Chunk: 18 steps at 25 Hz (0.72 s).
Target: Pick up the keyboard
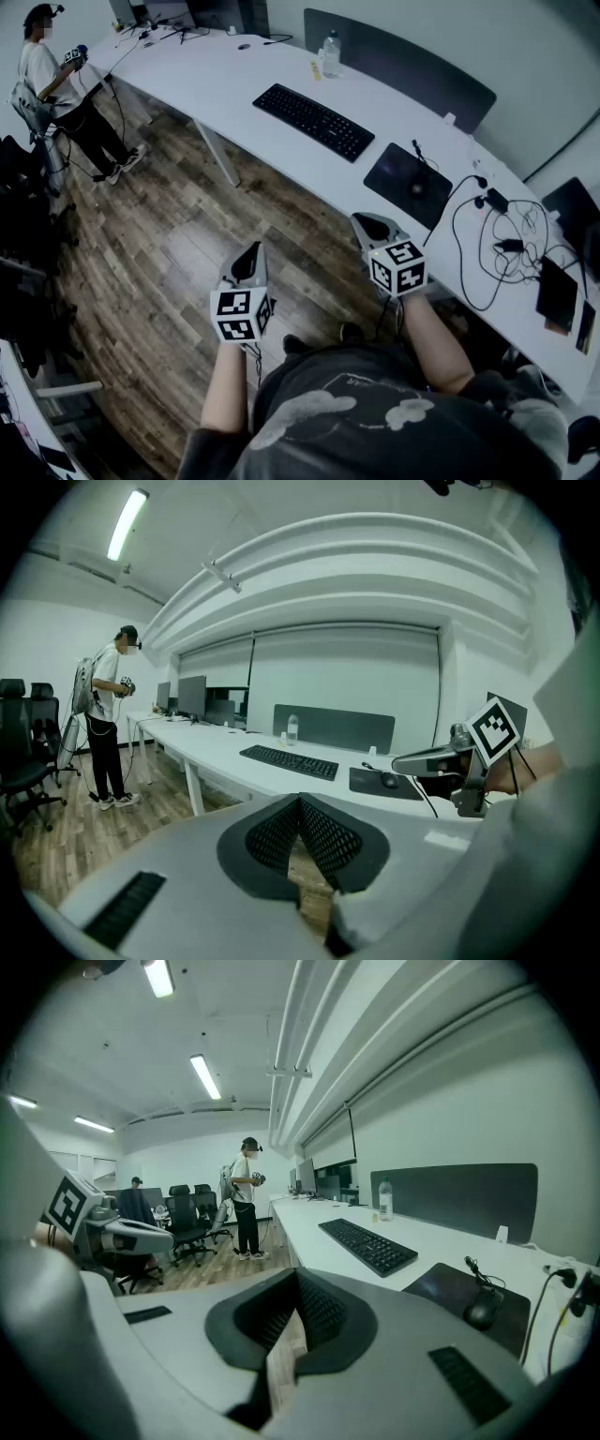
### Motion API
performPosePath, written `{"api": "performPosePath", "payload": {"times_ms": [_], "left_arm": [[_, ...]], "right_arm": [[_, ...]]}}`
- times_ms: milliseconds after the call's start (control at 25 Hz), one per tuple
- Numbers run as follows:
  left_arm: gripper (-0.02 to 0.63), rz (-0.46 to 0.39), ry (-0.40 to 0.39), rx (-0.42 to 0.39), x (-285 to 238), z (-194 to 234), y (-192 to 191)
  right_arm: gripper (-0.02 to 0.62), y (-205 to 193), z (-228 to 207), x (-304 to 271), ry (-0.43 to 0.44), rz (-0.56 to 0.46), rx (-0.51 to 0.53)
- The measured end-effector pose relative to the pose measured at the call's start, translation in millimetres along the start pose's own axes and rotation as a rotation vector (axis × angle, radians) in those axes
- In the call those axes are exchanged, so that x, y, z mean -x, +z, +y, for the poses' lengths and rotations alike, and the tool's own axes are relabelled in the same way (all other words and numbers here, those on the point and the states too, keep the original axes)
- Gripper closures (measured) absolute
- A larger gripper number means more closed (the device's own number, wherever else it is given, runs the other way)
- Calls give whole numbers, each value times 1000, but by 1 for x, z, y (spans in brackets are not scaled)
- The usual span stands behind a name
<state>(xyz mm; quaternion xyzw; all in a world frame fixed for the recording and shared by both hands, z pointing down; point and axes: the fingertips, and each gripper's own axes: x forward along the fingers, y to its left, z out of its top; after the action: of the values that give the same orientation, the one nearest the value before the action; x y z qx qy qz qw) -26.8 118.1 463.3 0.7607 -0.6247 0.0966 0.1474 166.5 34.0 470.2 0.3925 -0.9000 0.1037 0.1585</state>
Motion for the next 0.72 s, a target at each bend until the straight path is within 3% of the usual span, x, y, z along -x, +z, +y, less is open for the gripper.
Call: {"api": "performPosePath", "payload": {"times_ms": [360, 720], "left_arm": [[604, 10, -2, 32, 19, 17, -8], [604, -4, 23, 55, 57, 61, -25]], "right_arm": [[594, 0, 27, -8, 6, 9, 6], [594, 2, 73, -30, 27, -14, -11]]}}
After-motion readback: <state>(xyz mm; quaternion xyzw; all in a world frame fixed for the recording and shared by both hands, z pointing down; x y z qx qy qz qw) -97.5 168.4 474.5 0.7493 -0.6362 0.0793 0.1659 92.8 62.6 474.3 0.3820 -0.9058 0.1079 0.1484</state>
